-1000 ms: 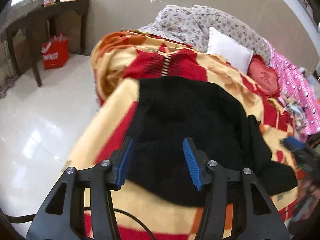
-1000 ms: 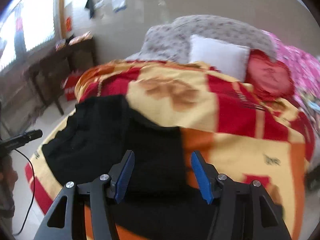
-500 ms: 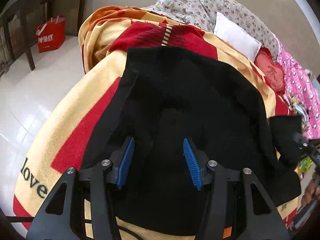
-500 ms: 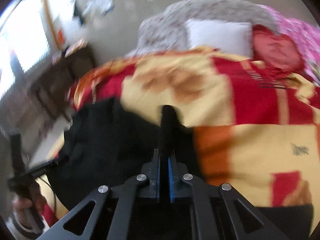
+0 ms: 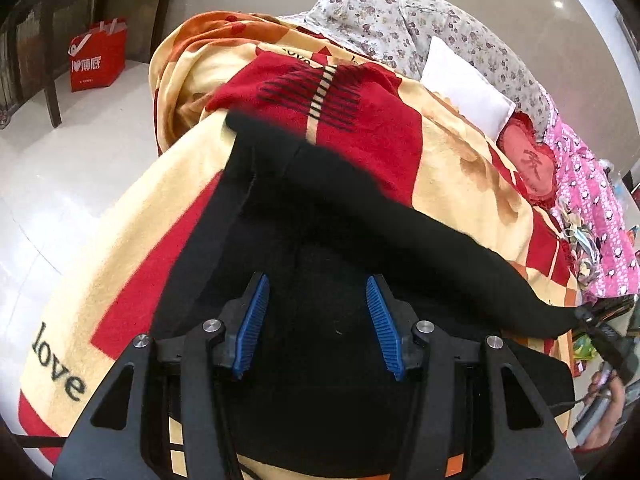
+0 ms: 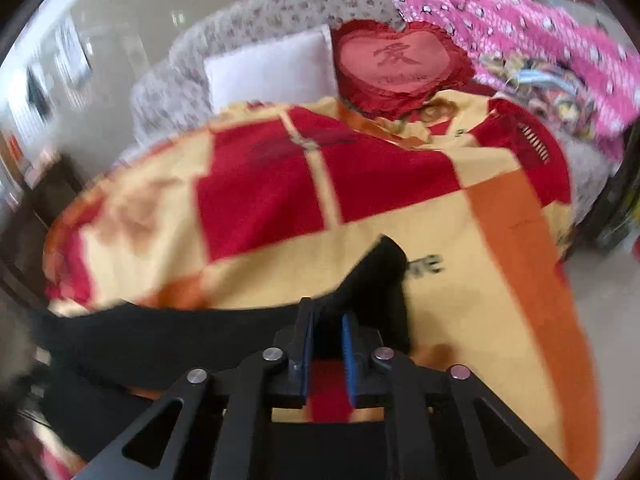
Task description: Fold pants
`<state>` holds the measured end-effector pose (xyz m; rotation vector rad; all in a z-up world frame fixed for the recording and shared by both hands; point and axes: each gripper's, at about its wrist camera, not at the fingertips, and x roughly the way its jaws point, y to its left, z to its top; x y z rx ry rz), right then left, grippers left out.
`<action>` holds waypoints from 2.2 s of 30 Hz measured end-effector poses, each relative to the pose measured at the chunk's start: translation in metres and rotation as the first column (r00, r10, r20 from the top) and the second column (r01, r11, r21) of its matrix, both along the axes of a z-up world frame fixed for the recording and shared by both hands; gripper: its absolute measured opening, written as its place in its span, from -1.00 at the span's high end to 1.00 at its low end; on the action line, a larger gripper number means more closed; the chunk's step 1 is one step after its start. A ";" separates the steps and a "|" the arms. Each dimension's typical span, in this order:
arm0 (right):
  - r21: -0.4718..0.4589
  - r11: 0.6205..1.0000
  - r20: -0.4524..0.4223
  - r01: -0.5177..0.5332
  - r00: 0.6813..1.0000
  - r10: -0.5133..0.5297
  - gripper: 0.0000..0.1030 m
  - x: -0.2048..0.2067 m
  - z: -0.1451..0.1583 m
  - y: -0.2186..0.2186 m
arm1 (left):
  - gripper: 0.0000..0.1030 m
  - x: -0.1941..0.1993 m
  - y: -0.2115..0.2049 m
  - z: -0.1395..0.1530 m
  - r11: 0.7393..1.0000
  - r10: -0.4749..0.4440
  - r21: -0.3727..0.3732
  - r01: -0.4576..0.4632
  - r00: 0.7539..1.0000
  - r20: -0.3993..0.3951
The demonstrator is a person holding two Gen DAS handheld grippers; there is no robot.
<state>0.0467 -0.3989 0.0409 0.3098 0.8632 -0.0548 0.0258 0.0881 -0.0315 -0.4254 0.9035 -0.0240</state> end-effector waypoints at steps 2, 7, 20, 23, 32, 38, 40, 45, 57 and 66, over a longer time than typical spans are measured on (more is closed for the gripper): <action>0.102 0.993 0.086 -0.064 0.995 0.055 0.02 -0.006 0.013 0.012 | 0.02 0.002 0.001 0.001 1.000 -0.005 0.001 0.005 1.000 0.002; 0.179 0.906 0.239 -0.384 0.910 0.338 -0.22 0.001 0.046 0.088 | 0.00 0.005 0.008 0.000 1.000 -0.002 -0.028 0.003 1.000 0.003; -0.224 0.615 0.025 -0.756 0.626 0.779 -0.22 -0.011 -0.023 0.300 | -0.39 0.029 0.024 0.013 0.987 0.067 -0.145 -0.064 0.998 0.013; -0.219 0.580 -0.035 -0.784 0.601 0.799 -0.22 -0.001 -0.036 0.310 | -0.39 0.044 0.019 0.003 0.988 0.049 -0.145 -0.051 0.999 -0.021; -0.252 0.569 -0.139 -0.782 0.612 0.779 0.83 0.031 -0.058 0.316 | 0.60 0.054 -0.001 0.010 0.994 -0.029 -0.106 0.033 0.999 0.037; -0.158 0.616 -0.022 -0.772 0.626 0.779 0.87 0.002 -0.016 0.290 | 0.69 0.015 -0.001 0.044 0.988 -0.102 -0.099 0.114 0.987 0.120; -0.151 0.603 -0.005 -0.783 0.611 0.792 0.87 -0.022 0.003 0.282 | 0.69 -0.005 0.000 0.054 0.986 -0.128 -0.086 0.141 0.981 0.144; -0.082 0.549 -0.021 -0.832 0.552 0.834 0.87 -0.080 0.014 0.285 | 0.69 -0.052 0.002 0.051 0.986 -0.162 -0.008 0.164 0.979 0.119; 0.100 0.798 0.035 -0.594 0.804 0.594 -0.48 -0.090 0.007 0.192 | 0.69 -0.061 0.015 0.007 0.995 -0.087 0.042 0.086 0.996 0.011; 0.145 0.985 -0.117 -0.090 0.987 0.108 -0.37 -0.074 -0.020 -0.024 | 0.68 -0.054 0.008 0.001 0.994 -0.086 0.065 0.086 0.996 -0.004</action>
